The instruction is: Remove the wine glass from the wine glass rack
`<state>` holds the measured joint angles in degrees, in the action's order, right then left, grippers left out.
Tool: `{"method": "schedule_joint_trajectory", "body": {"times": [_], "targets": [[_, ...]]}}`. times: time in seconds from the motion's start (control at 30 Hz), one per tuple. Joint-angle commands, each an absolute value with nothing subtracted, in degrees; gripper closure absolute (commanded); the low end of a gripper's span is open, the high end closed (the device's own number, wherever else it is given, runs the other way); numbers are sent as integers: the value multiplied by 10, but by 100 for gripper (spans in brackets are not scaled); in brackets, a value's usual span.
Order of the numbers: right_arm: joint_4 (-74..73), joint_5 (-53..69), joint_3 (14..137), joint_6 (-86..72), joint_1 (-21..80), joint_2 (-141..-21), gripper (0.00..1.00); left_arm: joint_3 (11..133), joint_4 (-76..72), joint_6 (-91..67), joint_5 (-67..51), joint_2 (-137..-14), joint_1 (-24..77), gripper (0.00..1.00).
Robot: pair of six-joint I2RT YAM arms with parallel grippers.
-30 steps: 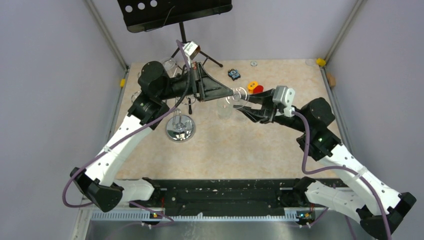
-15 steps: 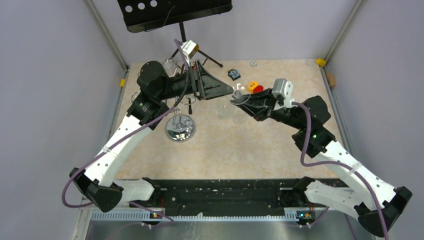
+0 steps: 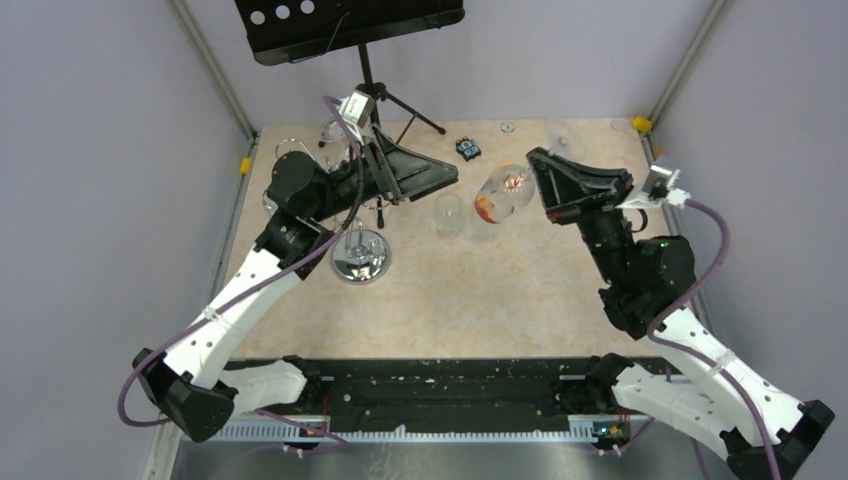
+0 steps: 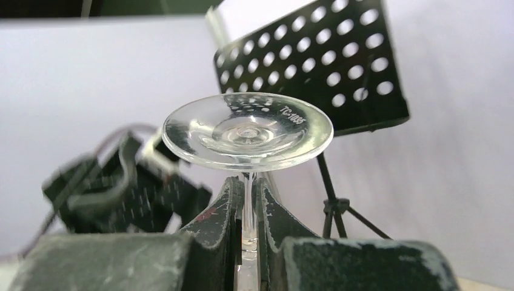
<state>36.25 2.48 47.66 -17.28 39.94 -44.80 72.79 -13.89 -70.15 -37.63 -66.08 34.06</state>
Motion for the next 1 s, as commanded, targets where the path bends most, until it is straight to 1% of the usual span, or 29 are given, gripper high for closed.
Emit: {"method": "schedule_joint_trajectory", "body": {"times": [0.0,0.07,0.17,0.3,0.43,0.6,0.7,0.77,0.97], "targets": [[471,-179,472,-317,397,-424,100,687,-243,-764,-355,-674,345,14],[515,-205,458,-339,396,-425,100,672,-272,-782,-345,-680,357,18],[565,-233,447,-377,396,-431,100,666,-300,-785,-329,-689,385,19],[574,-239,444,-401,397,-441,100,666,-348,-797,-323,-698,407,22],[580,-235,435,-429,396,-444,100,665,-373,-806,-312,-700,415,28],[577,-234,428,-463,396,-455,100,674,-428,-837,-326,-720,418,46],[584,-230,422,-478,396,-462,100,679,-429,-837,-325,-731,420,55],[590,-228,417,-488,396,-464,100,680,-429,-837,-323,-735,421,57],[604,-233,403,-494,396,-464,100,684,-429,-830,-312,-739,422,57]]}}
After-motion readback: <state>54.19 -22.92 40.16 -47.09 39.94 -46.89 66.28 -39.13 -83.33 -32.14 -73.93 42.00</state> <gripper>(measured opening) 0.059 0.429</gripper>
